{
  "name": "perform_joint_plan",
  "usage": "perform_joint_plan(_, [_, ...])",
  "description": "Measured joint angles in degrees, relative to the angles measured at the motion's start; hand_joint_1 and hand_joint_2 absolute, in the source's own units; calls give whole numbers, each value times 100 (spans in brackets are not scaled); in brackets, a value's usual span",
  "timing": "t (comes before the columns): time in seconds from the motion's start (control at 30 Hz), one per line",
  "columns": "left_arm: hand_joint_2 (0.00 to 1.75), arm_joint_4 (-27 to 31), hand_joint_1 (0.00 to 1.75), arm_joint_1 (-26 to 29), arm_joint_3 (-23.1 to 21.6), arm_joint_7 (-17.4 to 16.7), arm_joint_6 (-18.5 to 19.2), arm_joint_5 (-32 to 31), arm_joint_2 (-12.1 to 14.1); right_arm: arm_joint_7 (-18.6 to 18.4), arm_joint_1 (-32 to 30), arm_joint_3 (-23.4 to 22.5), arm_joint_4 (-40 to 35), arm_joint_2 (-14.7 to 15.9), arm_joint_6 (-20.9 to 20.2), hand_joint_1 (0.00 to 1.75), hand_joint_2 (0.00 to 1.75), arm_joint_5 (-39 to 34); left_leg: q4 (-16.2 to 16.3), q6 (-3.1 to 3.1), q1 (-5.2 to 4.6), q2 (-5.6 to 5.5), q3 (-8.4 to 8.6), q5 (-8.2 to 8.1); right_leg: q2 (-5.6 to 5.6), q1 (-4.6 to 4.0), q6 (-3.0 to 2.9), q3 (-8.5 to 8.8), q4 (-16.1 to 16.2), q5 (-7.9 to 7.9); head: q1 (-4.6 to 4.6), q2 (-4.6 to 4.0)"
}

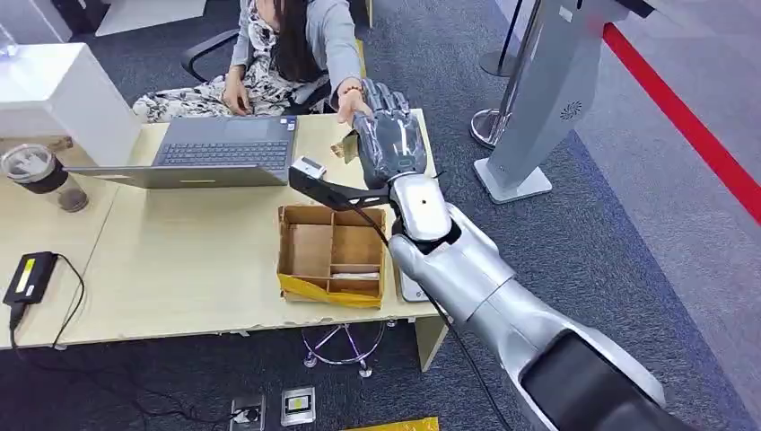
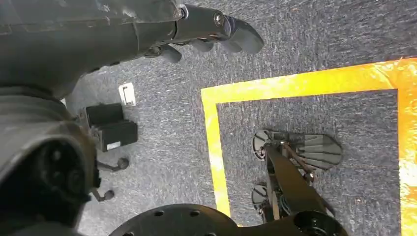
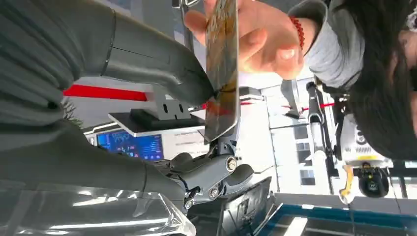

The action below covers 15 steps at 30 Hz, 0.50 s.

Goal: Pass the card to the sensor for recognition and then transmit it.

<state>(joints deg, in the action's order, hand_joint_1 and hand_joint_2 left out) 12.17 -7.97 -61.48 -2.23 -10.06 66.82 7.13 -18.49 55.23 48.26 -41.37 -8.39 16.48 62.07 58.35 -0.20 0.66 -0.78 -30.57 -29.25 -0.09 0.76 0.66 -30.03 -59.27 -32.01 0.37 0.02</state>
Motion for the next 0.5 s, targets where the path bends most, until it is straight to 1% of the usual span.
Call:
perform_joint_plan(0.2, [0, 0, 0, 0, -11, -96, -28, 133, -2, 297, 60, 0, 352, -137, 85, 175, 175, -144, 0, 0, 1, 0, -3, 0, 0, -1, 0, 0, 0, 0, 4, 0])
perform_joint_plan(0.23, [0, 0, 0, 0, -11, -116, -61, 173, -2, 387, 79, 7, 469, -218, 114, 175, 175, -164, 0, 0, 1, 2, -2, 0, 3, -1, 0, -1, -1, 0, 2, 0])
perform_joint_plan(0.4, [0, 0, 0, -5, -17, -146, -208, 199, -18, 579, 132, 15, 824, -564, 140, 175, 175, -374, 0, 0, 6, 2, -3, 0, 3, -6, 0, -4, 0, 0, 2, 0])
perform_joint_plan(0.43, [0, 0, 0, -5, -22, -146, -229, 192, -26, 590, 132, 17, 896, -623, 140, 0, 0, -415, 0, 0, 7, 2, -3, 0, 4, -6, 0, -4, 0, 0, 2, 0])
perform_joint_plan(0.5, [0, 0, 0, -5, -39, -146, -247, 181, -31, 614, 132, 20, 1003, -697, 146, 0, 0, -498, 0, 0, 7, 2, -3, 0, 4, -6, -1, -4, 0, 0, 4, 0])
